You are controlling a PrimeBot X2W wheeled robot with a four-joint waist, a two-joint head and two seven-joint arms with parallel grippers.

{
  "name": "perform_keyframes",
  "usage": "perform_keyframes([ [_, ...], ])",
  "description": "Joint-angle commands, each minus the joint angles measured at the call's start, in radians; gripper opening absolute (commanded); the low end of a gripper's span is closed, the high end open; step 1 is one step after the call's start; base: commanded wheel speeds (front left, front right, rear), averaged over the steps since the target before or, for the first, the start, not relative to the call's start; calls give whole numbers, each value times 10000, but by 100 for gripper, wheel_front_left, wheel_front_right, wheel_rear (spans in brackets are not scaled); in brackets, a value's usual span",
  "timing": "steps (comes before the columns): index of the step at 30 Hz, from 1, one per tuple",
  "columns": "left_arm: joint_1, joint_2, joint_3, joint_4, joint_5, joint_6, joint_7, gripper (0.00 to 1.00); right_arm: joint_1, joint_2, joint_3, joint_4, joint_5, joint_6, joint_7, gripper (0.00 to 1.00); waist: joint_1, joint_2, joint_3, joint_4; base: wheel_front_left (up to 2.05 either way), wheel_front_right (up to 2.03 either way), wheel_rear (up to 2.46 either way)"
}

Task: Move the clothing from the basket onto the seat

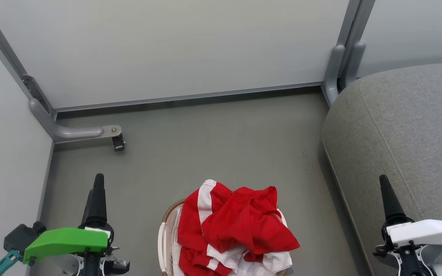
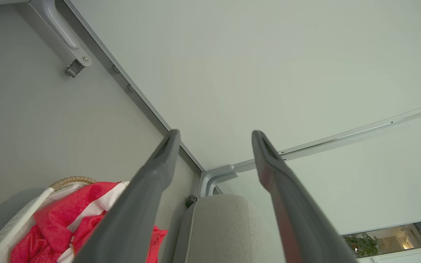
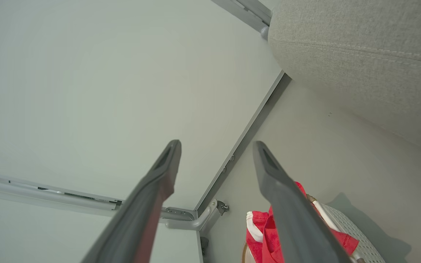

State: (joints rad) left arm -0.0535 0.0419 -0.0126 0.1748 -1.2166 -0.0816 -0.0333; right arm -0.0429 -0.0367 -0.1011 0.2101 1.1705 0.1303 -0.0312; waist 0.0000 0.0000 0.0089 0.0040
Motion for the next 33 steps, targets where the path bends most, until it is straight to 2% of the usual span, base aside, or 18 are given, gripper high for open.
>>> perform_keyframes([
  [1,-18,50,-68,-191,398,59,-97,100,13,-70,9,-227,-345,3,-109,100,0,0,2,0,0,0,0],
  [19,243,68,-701,-84,4039,532,-702,100,254,-96,286,-634,-3351,4,-720,100,0,0,14,33,0,0,0],
  [33,345,80,-1076,158,5657,852,-1098,100,375,-112,738,-457,-5294,5,-1118,100,0,0,18,65,0,0,0],
])
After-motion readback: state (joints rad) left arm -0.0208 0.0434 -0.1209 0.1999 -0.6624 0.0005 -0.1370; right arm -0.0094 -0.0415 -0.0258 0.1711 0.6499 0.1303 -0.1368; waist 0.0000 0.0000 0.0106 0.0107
